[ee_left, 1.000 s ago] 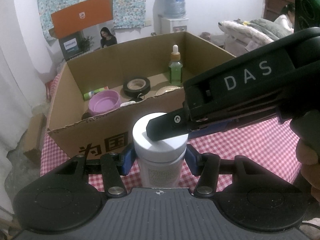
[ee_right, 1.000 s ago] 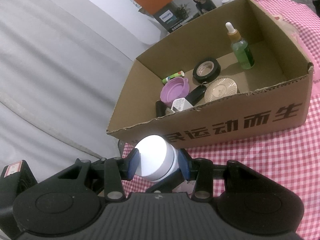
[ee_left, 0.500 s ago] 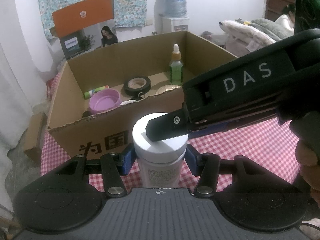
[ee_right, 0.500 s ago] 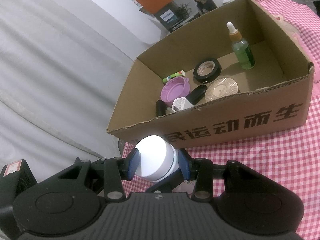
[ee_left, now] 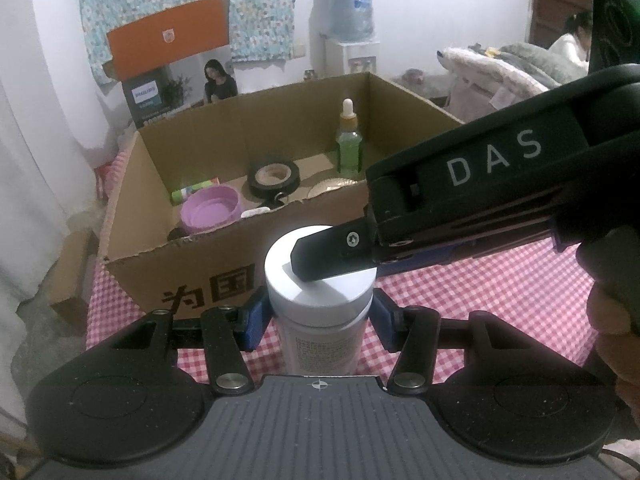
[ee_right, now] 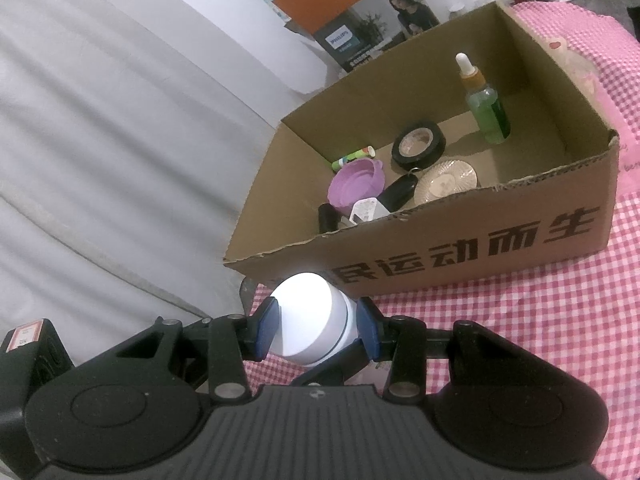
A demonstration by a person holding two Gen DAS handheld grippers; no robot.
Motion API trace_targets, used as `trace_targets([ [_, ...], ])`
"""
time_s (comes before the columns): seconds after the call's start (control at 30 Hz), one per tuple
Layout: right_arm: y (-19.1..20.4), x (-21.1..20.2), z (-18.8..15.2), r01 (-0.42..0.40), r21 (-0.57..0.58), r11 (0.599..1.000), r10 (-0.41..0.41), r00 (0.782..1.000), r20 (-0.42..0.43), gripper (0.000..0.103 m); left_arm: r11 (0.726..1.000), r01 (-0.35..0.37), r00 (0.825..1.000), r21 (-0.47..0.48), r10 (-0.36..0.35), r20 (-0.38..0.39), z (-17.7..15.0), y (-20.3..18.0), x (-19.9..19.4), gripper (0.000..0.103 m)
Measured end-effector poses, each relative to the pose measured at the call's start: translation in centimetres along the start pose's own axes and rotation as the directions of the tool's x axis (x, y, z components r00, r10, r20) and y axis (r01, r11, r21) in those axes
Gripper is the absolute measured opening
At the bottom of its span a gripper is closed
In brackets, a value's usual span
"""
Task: Organize rigid objects
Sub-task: 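Lift the white pill bottle and carry it over the box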
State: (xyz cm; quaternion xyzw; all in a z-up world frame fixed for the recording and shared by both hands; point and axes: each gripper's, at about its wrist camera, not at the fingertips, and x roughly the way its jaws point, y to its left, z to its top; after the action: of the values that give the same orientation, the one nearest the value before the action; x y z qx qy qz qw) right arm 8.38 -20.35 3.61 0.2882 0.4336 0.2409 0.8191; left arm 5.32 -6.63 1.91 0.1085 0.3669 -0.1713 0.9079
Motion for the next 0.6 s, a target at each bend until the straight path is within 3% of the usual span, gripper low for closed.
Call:
trace_targets([
  [0.6, 2.6, -4.2, -0.9, -0.054, -0.070, 0.996, 0.060, 0.994, 0.093, 0.046, 0.999, -0.031, 0.993, 0.018, 0.029, 0.115, 0.6, -1.0, -4.6, 0.053],
])
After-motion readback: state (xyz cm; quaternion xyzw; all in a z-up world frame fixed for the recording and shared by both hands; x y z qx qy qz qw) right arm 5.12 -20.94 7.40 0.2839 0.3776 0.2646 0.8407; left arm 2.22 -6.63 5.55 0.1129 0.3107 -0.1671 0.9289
